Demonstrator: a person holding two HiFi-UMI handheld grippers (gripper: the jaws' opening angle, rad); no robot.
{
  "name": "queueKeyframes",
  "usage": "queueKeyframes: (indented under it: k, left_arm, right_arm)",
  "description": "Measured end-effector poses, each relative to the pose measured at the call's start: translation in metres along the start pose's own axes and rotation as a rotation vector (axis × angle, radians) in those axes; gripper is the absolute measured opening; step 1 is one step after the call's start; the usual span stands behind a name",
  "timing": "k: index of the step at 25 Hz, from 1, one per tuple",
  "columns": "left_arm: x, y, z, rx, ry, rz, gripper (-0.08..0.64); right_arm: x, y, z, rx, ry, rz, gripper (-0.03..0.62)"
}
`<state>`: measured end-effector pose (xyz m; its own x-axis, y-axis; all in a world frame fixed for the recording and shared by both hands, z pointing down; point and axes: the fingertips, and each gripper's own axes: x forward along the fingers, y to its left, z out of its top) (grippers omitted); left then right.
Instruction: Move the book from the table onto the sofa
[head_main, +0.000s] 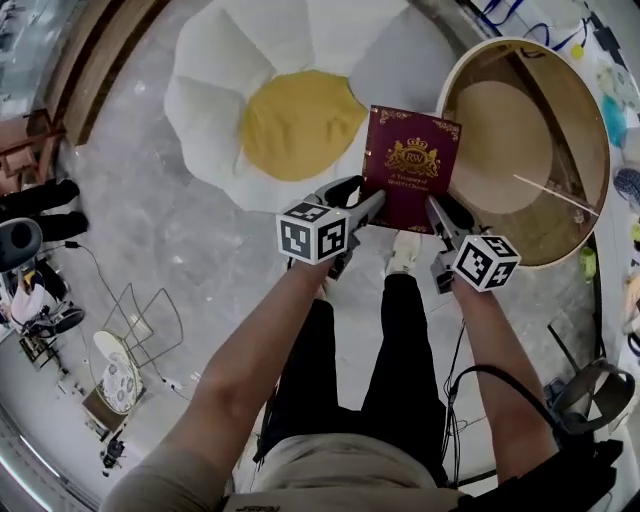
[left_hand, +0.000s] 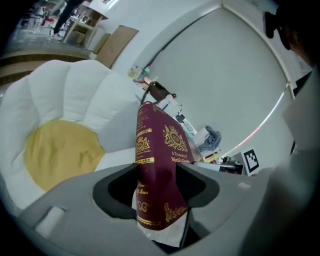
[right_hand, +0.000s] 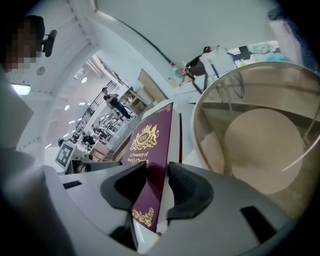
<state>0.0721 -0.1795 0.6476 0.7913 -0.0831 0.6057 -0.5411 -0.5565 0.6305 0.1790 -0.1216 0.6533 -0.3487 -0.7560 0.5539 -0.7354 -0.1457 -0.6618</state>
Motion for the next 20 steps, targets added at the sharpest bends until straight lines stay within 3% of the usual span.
queueKeyframes:
  k: [5,9,15,20]
  left_arm:
    - [-0.061,0.086,-0.013,-0.077,-0.086,0.096,0.239]
    - [-0.078,0.142,-0.041,-0.155,-0.134,0.14,0.239]
    - [-0.053,0.221,-0.091,-0.26,-0.158,0.178,0.239]
    - [-0.013,0.278,-0.127,-0.299,-0.159,0.193,0.239]
  right_arm:
    - [0.087,0.056,-0.03,-0.077,0.095,0.104,0.149]
    - [0.146,0.07,-0.059,-0.117,0.161,0.143,0.149]
    - [0.219,0.042,-0.115,-0.187,0.281,0.155,0.149]
    - [0.262,-0.002,-0.161,-0.207,0.343,0.14,0.149]
